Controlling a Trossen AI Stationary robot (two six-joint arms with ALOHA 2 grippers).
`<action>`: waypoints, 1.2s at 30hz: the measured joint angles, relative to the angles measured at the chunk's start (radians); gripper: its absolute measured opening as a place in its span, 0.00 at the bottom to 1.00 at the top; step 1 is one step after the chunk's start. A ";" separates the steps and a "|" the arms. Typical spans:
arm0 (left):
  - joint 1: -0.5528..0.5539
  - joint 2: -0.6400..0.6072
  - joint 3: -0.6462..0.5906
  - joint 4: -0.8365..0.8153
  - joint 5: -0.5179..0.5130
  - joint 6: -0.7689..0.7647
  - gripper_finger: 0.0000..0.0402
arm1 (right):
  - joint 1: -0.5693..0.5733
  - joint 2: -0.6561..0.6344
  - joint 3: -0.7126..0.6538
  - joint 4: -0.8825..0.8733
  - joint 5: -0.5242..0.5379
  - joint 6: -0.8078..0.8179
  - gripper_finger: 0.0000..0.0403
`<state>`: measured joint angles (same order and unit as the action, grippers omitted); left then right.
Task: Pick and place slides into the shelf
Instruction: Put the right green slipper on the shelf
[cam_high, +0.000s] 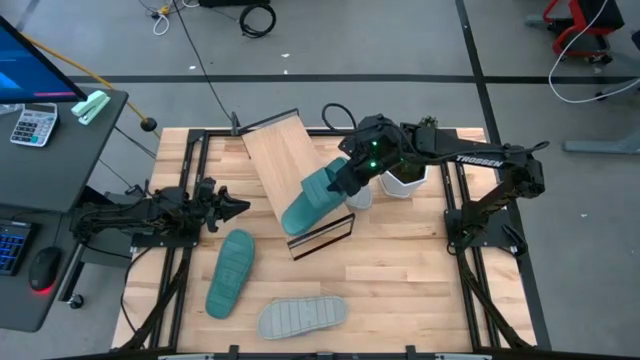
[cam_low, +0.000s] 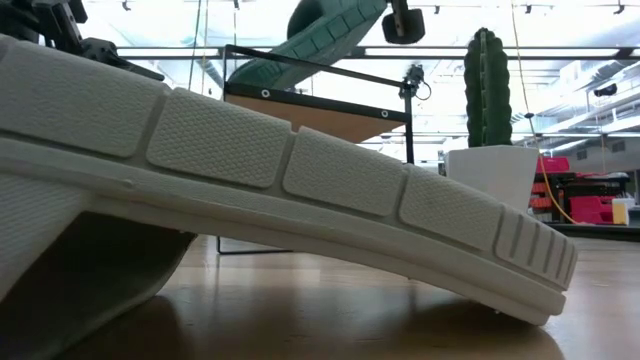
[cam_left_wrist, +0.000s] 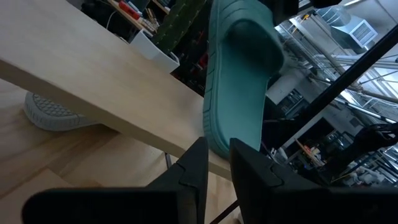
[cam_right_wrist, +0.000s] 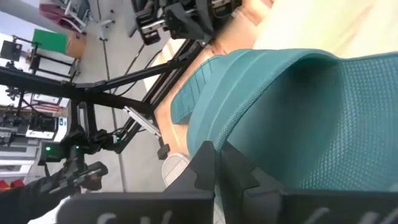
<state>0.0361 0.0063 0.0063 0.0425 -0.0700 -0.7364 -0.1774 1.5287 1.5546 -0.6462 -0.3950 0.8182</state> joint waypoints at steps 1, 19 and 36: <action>0.000 0.000 0.000 0.000 0.000 0.000 0.18 | 0.000 -0.001 -0.013 -0.002 -0.004 0.003 0.01; 0.000 0.000 0.000 -0.002 0.000 0.000 0.18 | 0.004 0.001 -0.209 0.021 0.011 -0.009 0.01; 0.000 0.000 0.000 -0.002 -0.006 0.000 0.19 | 0.003 0.001 -0.251 0.013 0.031 -0.035 0.01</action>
<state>0.0363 0.0063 0.0065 0.0406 -0.0757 -0.7365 -0.1745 1.5295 1.3033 -0.6329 -0.3645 0.7829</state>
